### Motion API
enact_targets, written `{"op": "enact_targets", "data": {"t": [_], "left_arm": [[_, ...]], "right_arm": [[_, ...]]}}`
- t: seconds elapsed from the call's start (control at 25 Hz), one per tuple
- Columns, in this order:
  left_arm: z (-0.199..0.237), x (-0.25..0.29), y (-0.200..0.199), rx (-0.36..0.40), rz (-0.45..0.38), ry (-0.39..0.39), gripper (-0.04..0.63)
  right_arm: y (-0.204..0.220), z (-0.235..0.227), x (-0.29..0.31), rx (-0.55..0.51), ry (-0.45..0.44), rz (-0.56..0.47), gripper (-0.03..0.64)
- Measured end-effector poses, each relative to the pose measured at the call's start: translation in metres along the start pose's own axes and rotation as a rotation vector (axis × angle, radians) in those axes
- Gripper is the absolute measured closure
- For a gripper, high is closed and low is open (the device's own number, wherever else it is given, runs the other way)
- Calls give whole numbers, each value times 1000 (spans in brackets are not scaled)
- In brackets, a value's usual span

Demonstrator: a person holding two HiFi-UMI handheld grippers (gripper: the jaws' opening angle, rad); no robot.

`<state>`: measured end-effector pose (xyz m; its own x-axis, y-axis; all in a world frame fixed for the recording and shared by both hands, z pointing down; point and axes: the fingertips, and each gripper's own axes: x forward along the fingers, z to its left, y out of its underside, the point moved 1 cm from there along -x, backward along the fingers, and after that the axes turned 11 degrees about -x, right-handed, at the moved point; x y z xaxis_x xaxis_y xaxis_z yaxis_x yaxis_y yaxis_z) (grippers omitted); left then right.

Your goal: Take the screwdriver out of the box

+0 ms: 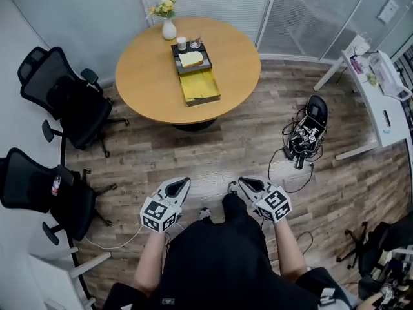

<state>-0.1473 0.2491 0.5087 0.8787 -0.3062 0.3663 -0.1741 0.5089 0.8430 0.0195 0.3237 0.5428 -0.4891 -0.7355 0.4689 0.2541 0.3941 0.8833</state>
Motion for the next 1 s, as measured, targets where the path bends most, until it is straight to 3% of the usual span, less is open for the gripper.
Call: {"op": "enact_targets", "data": {"t": [0.64,1.0], "left_arm": [[13,108,-62,-49,-92,-169,591],[12,147,-75,-98,-130,-235,591]], "right_arm": [[-28,-157,34,-159,-140,-16,611],[-31,-202,48,-191,-233,-17,611]]}}
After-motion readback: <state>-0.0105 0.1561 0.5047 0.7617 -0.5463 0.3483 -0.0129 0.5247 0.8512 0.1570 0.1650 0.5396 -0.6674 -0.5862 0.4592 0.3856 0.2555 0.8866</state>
